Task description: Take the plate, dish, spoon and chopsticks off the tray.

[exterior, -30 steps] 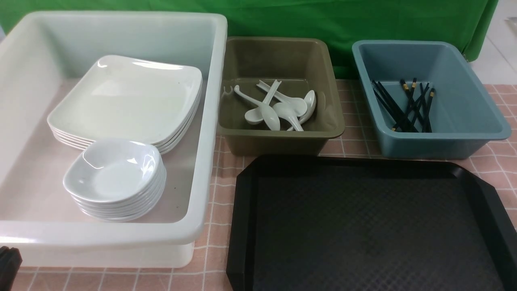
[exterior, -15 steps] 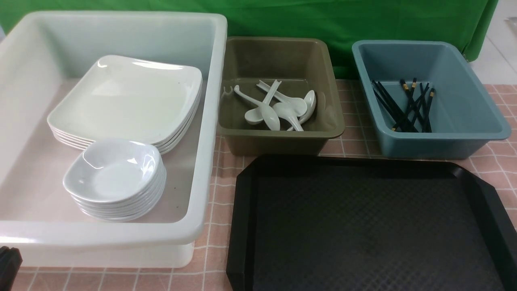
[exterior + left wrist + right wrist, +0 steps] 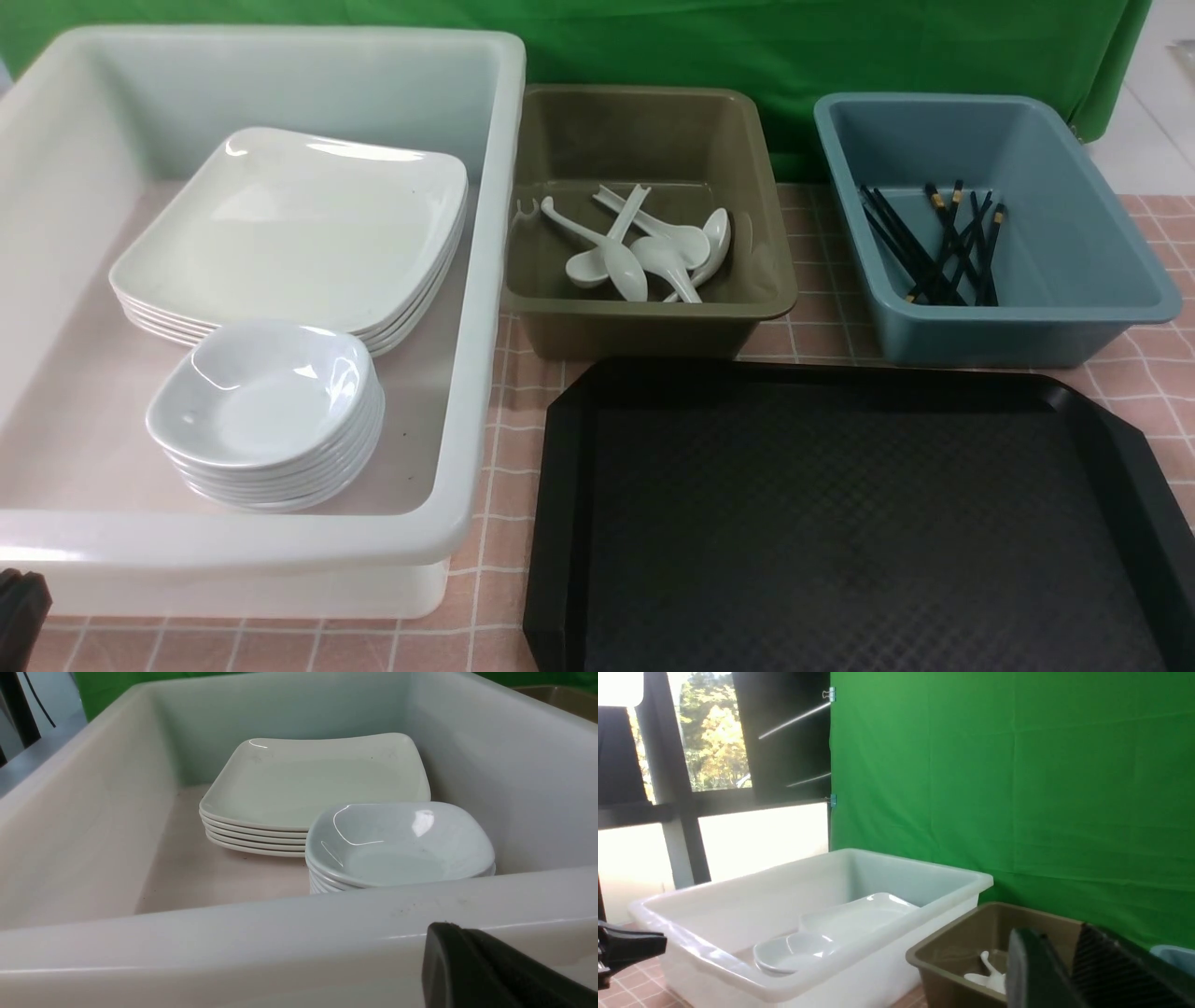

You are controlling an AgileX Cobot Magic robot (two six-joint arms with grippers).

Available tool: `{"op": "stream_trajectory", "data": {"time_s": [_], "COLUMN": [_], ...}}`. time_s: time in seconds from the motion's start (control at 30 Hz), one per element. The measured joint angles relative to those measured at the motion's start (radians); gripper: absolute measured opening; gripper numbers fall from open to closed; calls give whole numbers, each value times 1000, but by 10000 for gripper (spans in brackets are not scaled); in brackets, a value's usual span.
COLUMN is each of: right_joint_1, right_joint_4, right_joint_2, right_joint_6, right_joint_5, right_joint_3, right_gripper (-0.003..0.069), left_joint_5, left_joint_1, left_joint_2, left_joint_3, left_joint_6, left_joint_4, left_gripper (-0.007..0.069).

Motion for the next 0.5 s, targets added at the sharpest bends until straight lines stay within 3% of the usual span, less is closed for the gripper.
{"op": "stream_trajectory", "data": {"time_s": [0.17,0.4,0.5], "right_joint_1": [-56,-475,-595], "right_joint_4": [3,4,5], "right_joint_2": [-1,-3,-4], "right_joint_6": [-15,-82,-72], "right_joint_5": [-2,3,8], "right_joint_3": [35,290,421], "right_gripper": [212,229,235], "left_joint_5": [0,1,3], "left_joint_1": [0,0,0], "left_joint_2": [0,0,0], "left_joint_3": [0,0,0], "left_joint_6": [0,3,4], "left_joint_4": [0,0,0], "left_gripper": [5,5,5]}}
